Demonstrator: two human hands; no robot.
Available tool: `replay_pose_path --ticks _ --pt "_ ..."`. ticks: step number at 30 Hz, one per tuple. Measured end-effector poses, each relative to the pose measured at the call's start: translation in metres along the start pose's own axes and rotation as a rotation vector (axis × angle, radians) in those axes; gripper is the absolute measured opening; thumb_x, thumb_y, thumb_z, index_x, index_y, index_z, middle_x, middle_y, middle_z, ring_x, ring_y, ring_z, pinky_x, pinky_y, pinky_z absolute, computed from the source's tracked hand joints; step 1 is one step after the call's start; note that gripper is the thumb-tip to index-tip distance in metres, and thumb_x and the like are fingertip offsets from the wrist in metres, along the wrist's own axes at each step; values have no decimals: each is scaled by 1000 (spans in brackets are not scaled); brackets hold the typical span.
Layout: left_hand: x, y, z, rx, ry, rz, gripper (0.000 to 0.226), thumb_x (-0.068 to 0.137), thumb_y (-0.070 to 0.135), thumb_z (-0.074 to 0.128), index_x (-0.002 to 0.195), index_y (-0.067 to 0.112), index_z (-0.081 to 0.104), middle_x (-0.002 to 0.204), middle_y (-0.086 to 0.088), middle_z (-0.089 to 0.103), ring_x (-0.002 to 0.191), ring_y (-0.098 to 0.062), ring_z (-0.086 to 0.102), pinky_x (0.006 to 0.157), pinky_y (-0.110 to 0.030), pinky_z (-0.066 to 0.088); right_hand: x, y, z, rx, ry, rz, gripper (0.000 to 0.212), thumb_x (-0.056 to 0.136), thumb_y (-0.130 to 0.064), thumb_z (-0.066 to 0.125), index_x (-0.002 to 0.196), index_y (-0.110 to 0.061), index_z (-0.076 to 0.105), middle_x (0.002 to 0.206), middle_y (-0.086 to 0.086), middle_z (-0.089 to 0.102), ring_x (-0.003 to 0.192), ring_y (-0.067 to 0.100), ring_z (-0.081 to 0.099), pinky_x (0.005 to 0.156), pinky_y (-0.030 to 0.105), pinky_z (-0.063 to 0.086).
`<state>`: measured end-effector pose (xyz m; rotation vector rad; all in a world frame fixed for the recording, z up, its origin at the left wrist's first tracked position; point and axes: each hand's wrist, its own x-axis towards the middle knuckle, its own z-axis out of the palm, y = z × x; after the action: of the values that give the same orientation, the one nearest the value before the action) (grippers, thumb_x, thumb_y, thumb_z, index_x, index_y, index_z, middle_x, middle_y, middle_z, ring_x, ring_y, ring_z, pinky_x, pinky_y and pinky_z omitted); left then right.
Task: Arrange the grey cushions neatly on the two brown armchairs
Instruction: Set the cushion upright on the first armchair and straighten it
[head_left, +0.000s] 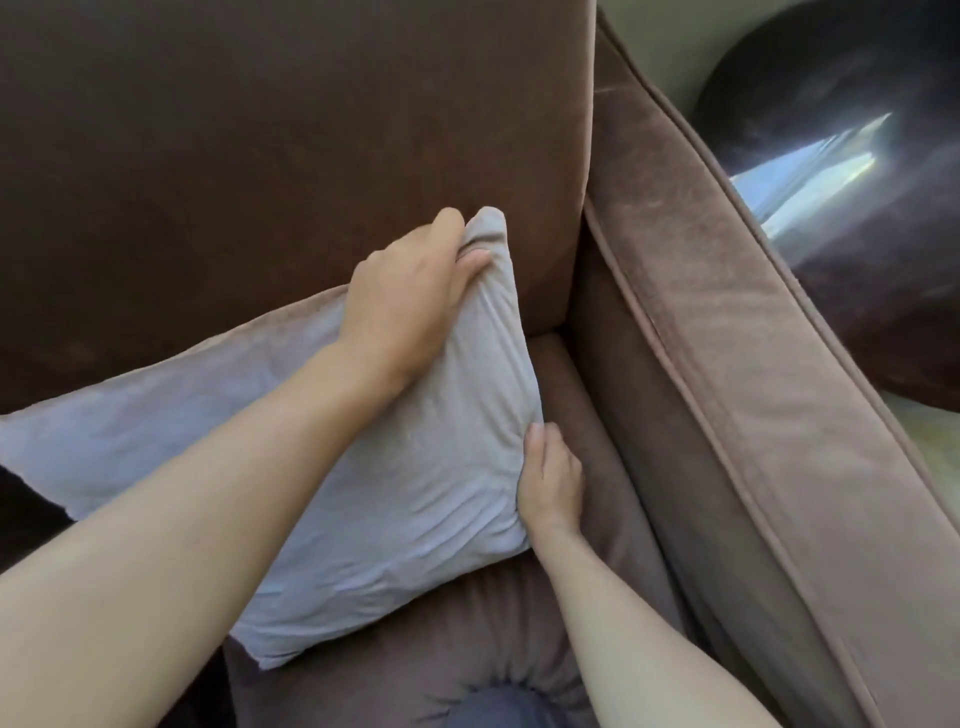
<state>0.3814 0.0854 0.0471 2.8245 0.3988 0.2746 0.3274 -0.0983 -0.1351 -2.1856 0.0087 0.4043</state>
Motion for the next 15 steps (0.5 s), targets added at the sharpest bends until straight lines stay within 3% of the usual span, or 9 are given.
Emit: replay_pose_path --ticks 2,5,11,15 --pt "4 2 -4 -17 -13 -1 30 104 44 37 89 17 35 80 3 49 76 -36 59 64 -42 40 -4 1 0 -29 39 11 56 92 -60 18 79 -13 47 72 6 62 71 30 58 66 42 45" --pt "10 5 -11 -14 -10 9 34 104 44 38 92 13 42 79 1 52 77 -38 60 70 -49 48 -6 -1 0 -42 71 -2 53 94 -54 18 81 -12 48 72 7 62 70 33 58 66 45 47" --pt "16 0 -9 -27 31 35 34 104 42 42 90 11 46 75 0 51 71 -33 58 68 -48 48 -16 10 5 -109 95 17 62 92 -54 14 88 -6 52 84 15 66 82 38 62 73 45 48" --pt "15 -1 -5 -25 2 11 33 102 44 44 89 13 44 76 1 50 74 -33 59 67 -47 46 -19 22 -4 -304 -28 30 53 98 -51 13 94 -10 46 93 18 70 86 43 64 71 45 46"
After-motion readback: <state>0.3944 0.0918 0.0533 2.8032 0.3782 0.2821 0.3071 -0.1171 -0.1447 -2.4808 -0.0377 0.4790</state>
